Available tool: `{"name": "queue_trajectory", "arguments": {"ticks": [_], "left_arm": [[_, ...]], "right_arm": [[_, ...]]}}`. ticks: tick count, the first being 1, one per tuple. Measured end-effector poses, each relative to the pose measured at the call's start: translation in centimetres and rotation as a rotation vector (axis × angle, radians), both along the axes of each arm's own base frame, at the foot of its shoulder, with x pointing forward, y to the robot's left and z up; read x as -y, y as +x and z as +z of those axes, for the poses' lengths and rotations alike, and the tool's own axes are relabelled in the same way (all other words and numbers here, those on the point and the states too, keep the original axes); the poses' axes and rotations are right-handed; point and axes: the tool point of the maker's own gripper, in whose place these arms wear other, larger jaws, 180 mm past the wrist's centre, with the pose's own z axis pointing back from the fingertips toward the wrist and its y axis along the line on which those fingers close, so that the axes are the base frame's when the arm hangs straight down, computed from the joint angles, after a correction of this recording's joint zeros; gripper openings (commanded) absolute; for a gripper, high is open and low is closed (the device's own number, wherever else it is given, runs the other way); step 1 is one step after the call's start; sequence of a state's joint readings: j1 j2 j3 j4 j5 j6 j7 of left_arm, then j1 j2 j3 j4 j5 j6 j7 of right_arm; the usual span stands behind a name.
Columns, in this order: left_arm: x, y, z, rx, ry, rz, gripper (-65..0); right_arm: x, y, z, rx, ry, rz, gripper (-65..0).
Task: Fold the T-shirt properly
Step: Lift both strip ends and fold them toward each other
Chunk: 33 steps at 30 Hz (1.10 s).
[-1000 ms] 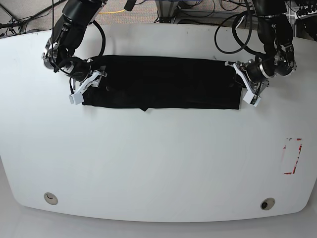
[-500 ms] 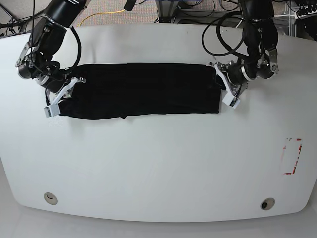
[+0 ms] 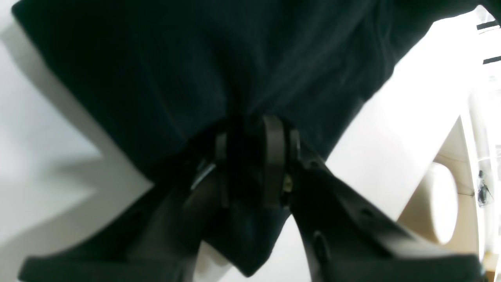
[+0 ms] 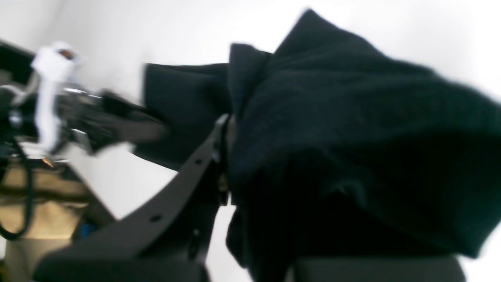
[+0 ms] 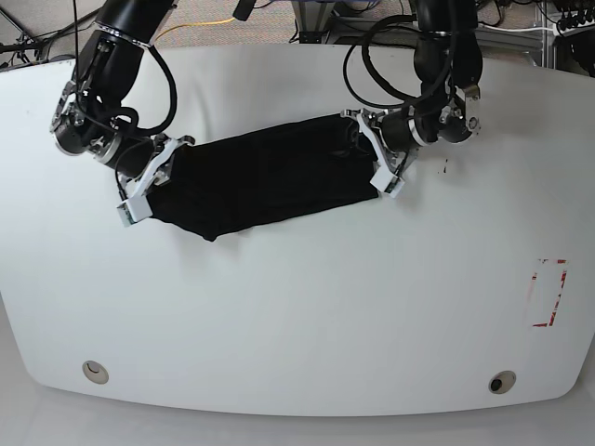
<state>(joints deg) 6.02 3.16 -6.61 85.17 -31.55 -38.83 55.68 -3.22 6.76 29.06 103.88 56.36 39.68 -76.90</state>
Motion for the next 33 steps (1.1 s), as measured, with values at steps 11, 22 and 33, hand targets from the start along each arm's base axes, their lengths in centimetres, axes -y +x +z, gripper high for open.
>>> {"name": "queue_trajectory", "arguments": {"ticks": [11,22,33], "left_arm": [[3.0,-1.3,0.0,-0.008,-0.009,-0.098,-55.6],[3.0,-1.3,-0.1,-0.009,-0.009,-0.097,-55.6],[2.9,-1.3,0.0,-0.006,-0.01,-0.098,-51.2]], "right_arm": [[-7.3,-0.4,0.3,0.002,0.118,0.118,-65.0],[-10.9,0.0,-0.5,0.031,0.027,0.198,-49.9],[-11.9,0.3,-3.0,0.024,-0.199,0.239,-10.8]]}}
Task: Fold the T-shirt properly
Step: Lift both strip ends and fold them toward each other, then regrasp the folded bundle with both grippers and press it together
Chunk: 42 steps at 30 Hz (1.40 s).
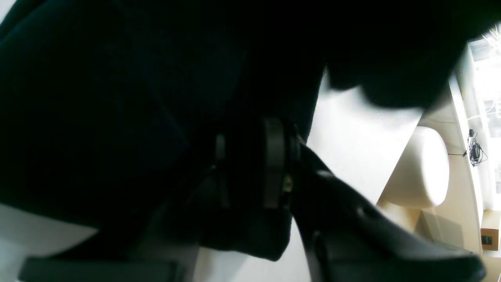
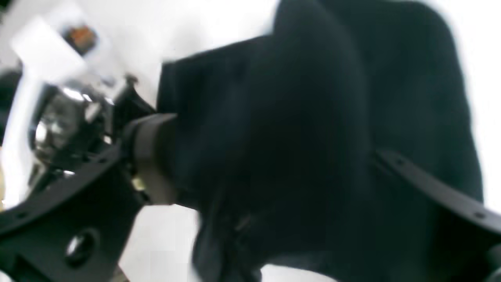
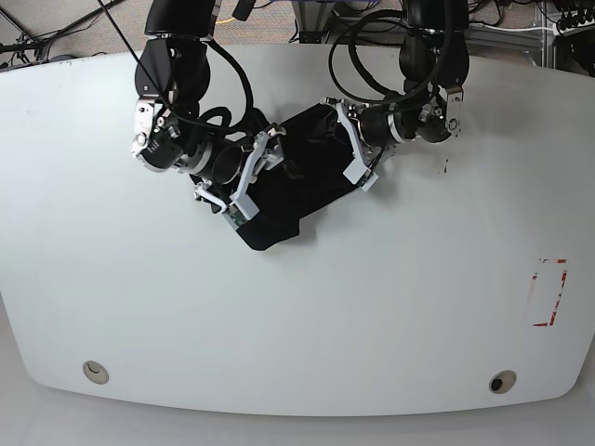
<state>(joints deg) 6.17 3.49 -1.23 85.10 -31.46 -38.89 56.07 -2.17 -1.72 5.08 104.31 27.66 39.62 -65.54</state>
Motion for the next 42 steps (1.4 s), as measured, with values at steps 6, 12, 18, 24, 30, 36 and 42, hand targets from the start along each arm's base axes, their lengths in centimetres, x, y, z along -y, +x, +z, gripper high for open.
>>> {"name": "queue_trajectory", "arguments": {"ticks": [6,12,18,24,30,36,42], "left_arm": [[0.2,-0.1,0.9,0.009,-0.043,0.0,-44.3],[-3.6,1.7,3.5,0.076,-0.101,0.109,-45.3],[-11.3,2.7,6.4,0.168,-0.087,0.248,-45.1],[-16.7,2.7,6.5,0.182,0.009,0.309,-45.0],[-20.4,1.0,5.8,0.152,0.081,0.37,-45.1],[-20.9,0.1,5.3,0.131,0.082,0.392,-45.3],[-20.9,-1.0,4.6,0.104,0.086,0.391,-45.3]], "right_arm": [[-3.4,-0.3,2.3,0.106,-0.05,0.115,-11.3],[-3.2,0.1,3.3,0.154,-0.089,0.124,-11.3],[-3.4,0.6,4.6,0.17,-0.01,0.107,-13.0],[-0.9,0.5,5.0,0.14,0.092,0.021,-16.3],[0.9,-1.0,4.2,0.082,0.176,-0.041,-16.5],[1.6,-3.3,2.6,0.014,0.181,-0.032,-16.6],[-0.3,-4.6,1.4,-0.043,0.22,0.01,-16.8]]}}
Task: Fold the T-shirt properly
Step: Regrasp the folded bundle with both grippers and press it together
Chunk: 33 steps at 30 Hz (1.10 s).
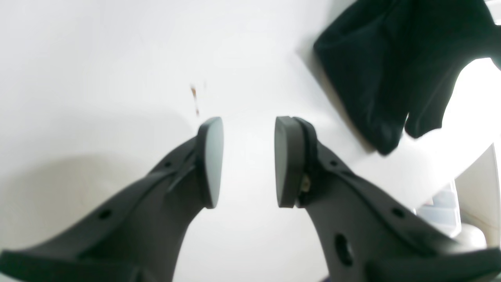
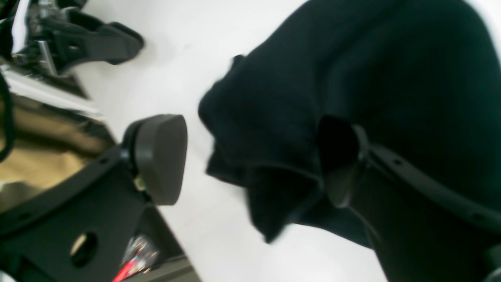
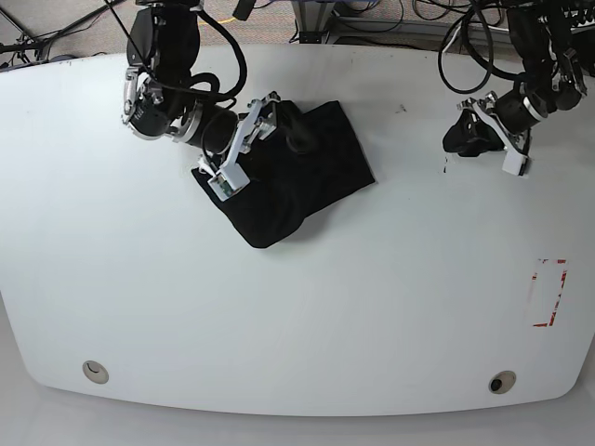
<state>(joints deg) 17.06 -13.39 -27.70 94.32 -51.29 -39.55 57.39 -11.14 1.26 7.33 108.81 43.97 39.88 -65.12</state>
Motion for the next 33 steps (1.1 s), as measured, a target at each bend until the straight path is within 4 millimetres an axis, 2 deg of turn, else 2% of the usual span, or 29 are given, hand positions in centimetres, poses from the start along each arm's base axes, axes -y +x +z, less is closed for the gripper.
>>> {"name": "queue_trajectory", "arguments": {"ticks": [4,6,12,14,16,19,21,23,28,30,32,33], "left_arm": [[0.0,-0.1,-0.1,-0.003,0.002,0.0,-45.3],[-0.1,-0.1,0.0,-0.001,0.004,-0.001,-45.3],[0.2,-0.9,0.3,0.0,0.024,-0.017,-45.3],[0.2,-0.9,0.6,0.007,0.035,-0.022,-45.3],[0.3,-0.7,1.1,0.022,0.067,-0.038,-44.9],[0.8,-0.5,1.4,0.035,0.153,-0.082,-44.9],[2.4,-0.2,1.6,0.051,0.192,-0.146,-44.9],[3.9,0.2,1.6,0.063,0.237,-0.214,-44.9],[7.4,0.9,1.1,0.083,0.325,-0.352,-45.3],[8.8,1.1,0.8,0.087,0.361,-0.417,-45.3],[11.2,1.8,1.4,0.13,0.338,-0.46,-45.3],[12.0,2.0,1.6,0.142,0.331,-0.47,-45.3]], "right_arm": [[-2.3,-0.3,-2.0,-0.068,0.008,0.081,-17.0],[-3.6,-0.3,-2.0,-0.072,0.01,0.127,-17.0],[-10.3,0.3,1.5,0.008,0.136,0.263,-16.3],[-11.4,1.1,1.9,0.001,0.161,0.263,-16.5],[-11.5,1.9,1.5,-0.019,0.164,0.249,-16.5],[-10.5,2.1,0.3,-0.041,0.135,0.233,-16.5],[-9.0,2.3,-0.2,-0.04,0.108,0.213,-16.6],[-7.5,2.8,0.1,-0.013,0.083,0.188,-16.6],[-1.7,5.1,2.1,0.086,0.04,0.051,-16.8],[0.7,6.0,2.1,0.093,0.018,-0.014,-16.8],[2.9,6.8,2.0,0.097,-0.006,-0.073,-17.0],[3.4,7.0,2.0,0.099,-0.014,-0.085,-17.1]]}}
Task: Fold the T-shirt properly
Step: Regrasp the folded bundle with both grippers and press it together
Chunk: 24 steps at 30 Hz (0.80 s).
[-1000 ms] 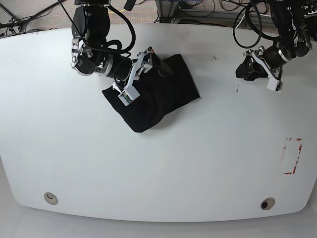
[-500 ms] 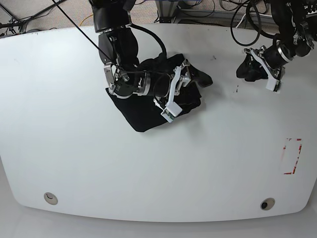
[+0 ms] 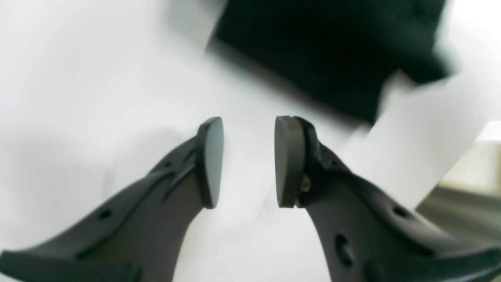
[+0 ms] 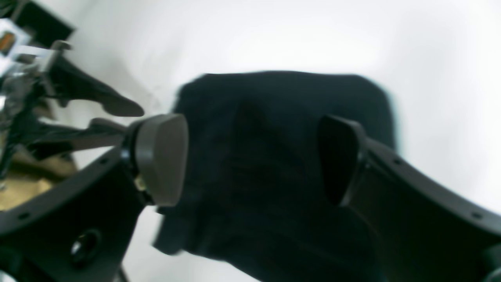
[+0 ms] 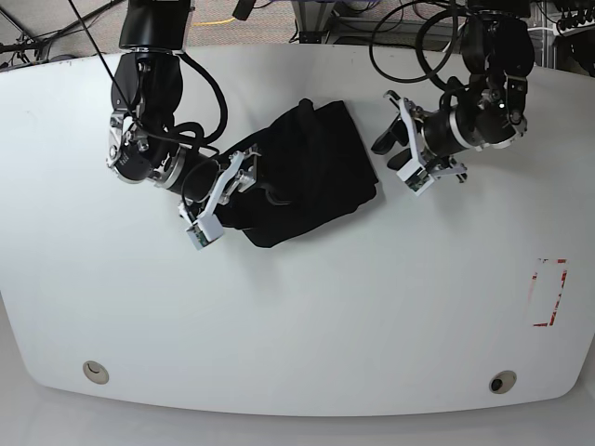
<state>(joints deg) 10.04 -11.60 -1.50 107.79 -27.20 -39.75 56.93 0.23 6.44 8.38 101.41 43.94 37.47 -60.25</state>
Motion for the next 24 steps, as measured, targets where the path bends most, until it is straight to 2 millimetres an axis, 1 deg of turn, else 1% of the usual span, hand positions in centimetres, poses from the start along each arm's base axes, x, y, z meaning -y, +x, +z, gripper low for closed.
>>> {"name": "queue_trajectory", "arguments": {"ticks": [1,3,7,8,10,12,15,17,20,21,23,24], "left_arm": [[0.8,0.2,0.1,0.008,0.005,-0.017,-45.3],[2.9,0.4,0.1,0.02,0.002,-0.048,-45.3],[6.4,0.3,-0.1,0.034,0.024,-0.098,-45.3],[7.2,0.1,-0.3,0.032,0.029,-0.107,-45.3],[8.4,0.0,-1.1,0.013,0.048,-0.104,-45.3],[9.0,0.0,-2.1,-0.014,0.058,-0.091,-45.3],[9.1,-0.6,-4.1,-0.07,0.092,-0.087,-45.3],[9.1,-0.7,-4.9,-0.085,0.086,-0.085,-45.3],[9.0,-0.6,-5.6,-0.089,0.062,-0.082,-45.3],[8.8,-0.5,-5.8,-0.089,0.058,-0.083,-45.3],[8.3,-0.5,-5.9,-0.088,0.065,-0.087,-45.3],[7.9,-0.4,-6.0,-0.082,0.069,-0.089,-45.3]], "right_arm": [[0.6,0.3,0.0,0.0,-0.004,-0.014,-18.7],[1.4,1.4,-0.4,-0.011,-0.02,-0.021,-24.4],[2.0,3.4,-0.6,-0.026,-0.013,-0.029,-43.0],[2.1,4.0,-0.9,-0.039,-0.008,-0.034,-46.3],[2.7,5.0,-2.4,-0.083,-0.043,-0.049,-45.7],[3.4,5.6,-3.3,-0.099,-0.082,-0.063,-44.1],[4.1,5.9,-4.6,-0.109,-0.144,-0.06,-43.8],[4.6,5.8,-5.6,-0.12,-0.186,-0.065,-43.6],[5.2,5.9,-7.4,-0.118,-0.256,-0.086,-43.8],[5.4,5.8,-8.1,-0.124,-0.285,-0.085,-43.8],[5.6,5.9,-9.1,-0.115,-0.3,-0.092,-43.9],[5.7,5.8,-9.9,-0.129,-0.298,-0.098,-43.9]]}}
